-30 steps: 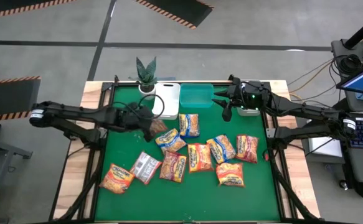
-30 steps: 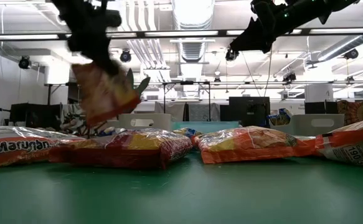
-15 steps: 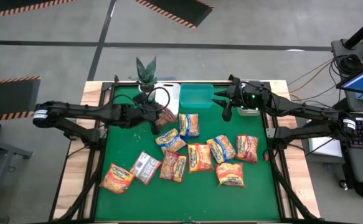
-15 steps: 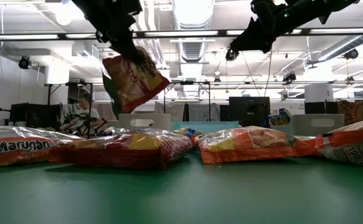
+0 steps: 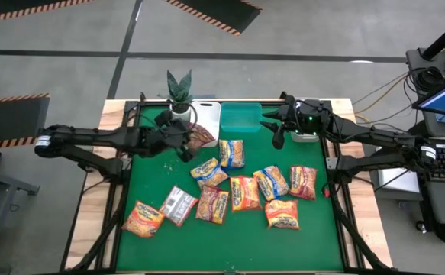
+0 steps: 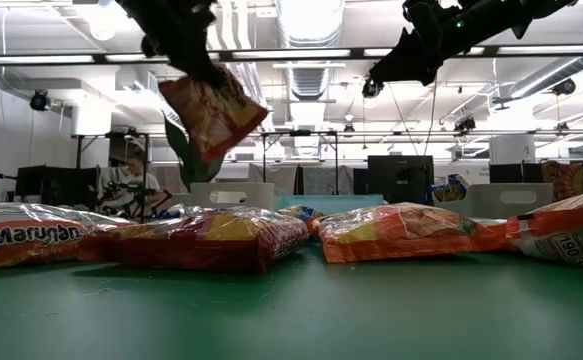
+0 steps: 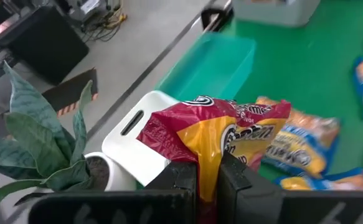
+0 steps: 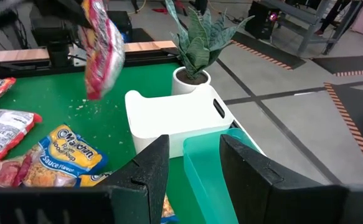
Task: Sort Maruchan noodles
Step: Put the red noodle pack into the white bin
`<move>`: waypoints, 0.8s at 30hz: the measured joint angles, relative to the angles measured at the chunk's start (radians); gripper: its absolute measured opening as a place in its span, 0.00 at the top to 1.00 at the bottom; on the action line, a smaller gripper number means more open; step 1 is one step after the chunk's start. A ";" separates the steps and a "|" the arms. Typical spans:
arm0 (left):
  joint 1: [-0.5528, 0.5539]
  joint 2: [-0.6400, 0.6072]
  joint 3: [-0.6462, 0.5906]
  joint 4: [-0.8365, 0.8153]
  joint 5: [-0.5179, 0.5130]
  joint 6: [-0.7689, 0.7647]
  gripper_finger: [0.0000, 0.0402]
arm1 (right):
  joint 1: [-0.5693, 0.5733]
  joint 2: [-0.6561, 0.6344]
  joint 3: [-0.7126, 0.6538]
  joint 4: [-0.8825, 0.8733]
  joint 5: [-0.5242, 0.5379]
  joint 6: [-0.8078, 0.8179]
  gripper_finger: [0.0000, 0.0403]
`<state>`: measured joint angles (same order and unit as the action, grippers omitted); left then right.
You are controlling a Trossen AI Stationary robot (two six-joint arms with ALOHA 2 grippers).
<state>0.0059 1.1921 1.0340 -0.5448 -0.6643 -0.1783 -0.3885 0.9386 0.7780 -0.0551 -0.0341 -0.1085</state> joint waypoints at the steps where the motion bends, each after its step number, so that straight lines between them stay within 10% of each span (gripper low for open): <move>1: -0.006 -0.018 0.000 0.005 0.000 -0.003 0.99 | 0.000 0.000 0.000 0.000 0.000 -0.001 0.67; 24: -0.110 -0.189 -0.193 0.758 0.000 0.181 0.99 | 0.000 0.000 0.000 0.005 0.000 -0.018 0.67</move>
<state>-0.1038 1.0028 0.8406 0.2131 -0.6640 0.0027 -0.3889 0.9386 0.7780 -0.0498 -0.0341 -0.1266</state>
